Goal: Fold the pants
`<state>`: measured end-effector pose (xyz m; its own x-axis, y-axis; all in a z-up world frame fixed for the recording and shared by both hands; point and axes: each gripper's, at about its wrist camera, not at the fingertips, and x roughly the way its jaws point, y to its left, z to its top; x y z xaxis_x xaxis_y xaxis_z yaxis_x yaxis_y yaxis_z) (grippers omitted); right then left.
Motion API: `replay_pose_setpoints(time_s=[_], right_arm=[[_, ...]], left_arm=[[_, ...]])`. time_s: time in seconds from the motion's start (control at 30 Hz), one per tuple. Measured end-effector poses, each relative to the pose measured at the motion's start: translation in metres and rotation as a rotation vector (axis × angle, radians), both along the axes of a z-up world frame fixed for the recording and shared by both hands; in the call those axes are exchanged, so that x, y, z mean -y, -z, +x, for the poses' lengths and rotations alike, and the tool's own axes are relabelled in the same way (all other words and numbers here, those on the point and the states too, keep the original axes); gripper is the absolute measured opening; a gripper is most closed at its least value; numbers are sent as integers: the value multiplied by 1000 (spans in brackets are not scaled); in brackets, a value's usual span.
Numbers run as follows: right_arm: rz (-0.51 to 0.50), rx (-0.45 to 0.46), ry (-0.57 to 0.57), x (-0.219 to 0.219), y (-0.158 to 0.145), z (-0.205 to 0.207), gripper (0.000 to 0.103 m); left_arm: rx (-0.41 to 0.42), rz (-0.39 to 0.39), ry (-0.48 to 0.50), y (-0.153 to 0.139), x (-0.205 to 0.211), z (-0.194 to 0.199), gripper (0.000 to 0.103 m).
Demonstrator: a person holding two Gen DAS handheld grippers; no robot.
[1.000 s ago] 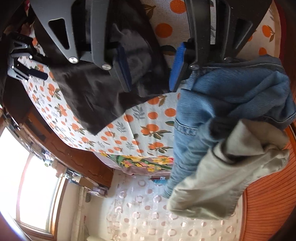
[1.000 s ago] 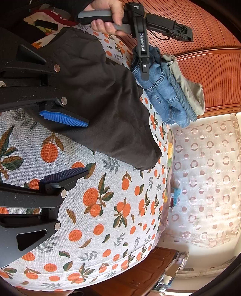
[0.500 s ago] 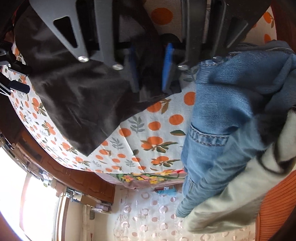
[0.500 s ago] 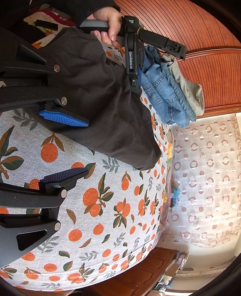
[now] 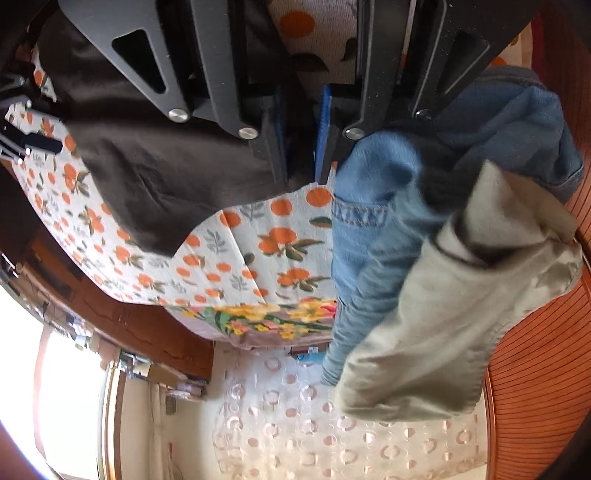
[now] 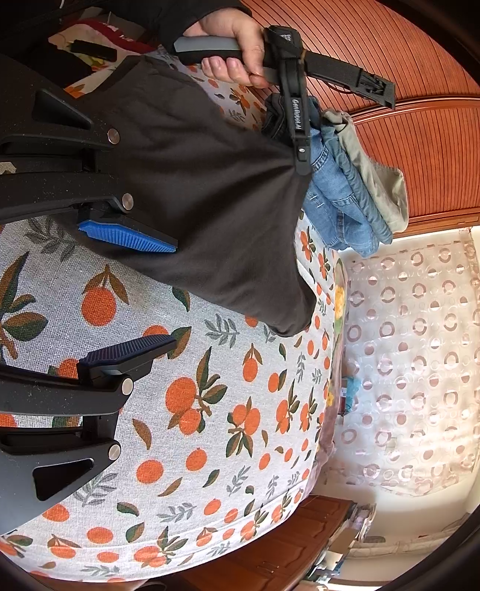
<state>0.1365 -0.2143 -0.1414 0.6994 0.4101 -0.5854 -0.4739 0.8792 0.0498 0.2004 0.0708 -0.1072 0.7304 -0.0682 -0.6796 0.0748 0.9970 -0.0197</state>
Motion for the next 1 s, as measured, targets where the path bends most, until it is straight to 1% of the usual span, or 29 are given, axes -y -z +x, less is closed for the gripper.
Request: replay_pose_setpoints(time_s=[0.03, 0.1, 0.17, 0.2, 0.27, 0.33, 0.43, 0.5, 0.63, 0.67, 0.73, 0.83, 0.9, 1.0], right_arm=[[0, -1, -1, 0, 0, 0, 47], [-1, 9, 4, 0, -1, -1, 47], [-2, 22, 5, 1, -2, -5, 47], [-4, 27, 5, 2, -4, -7, 47], [11, 30, 6, 6, -8, -15, 47], [36, 13, -1, 11, -11, -26, 47], [25, 30, -6, 13, -14, -50, 47], [24, 9, -31, 12, -14, -62, 47], [18, 0, -51, 10, -17, -81, 47], [16, -7, -60, 8, -17, -84, 47], [7, -16, -73, 5, -16, -88, 41], [-19, -16, -94, -1, -16, -94, 38], [-41, -22, -98, -4, -14, -93, 36], [-55, -32, -105, -7, -14, -90, 30]], left_arm=[[-3, -8, 1, 1, 0, -2, 27], [-8, -44, 19, 2, -1, -12, 39], [-10, -61, 27, 3, 1, -27, 44], [-13, -66, 34, 3, 3, -35, 45], [-22, -65, 53, 4, 7, -53, 45], [-24, -56, 62, 4, 13, -74, 45], [-32, -55, 89, 6, 21, -105, 45], [-44, -56, 98, 8, 25, -120, 45], [-52, -75, 108, 12, 28, -151, 45], [-51, -82, 107, 12, 27, -156, 45], [-58, -108, 119, 14, 29, -167, 45], [-64, -110, 124, 17, 32, -175, 45], [-69, -134, 130, 20, 32, -177, 45], [-74, -132, 131, 23, 37, -176, 45]])
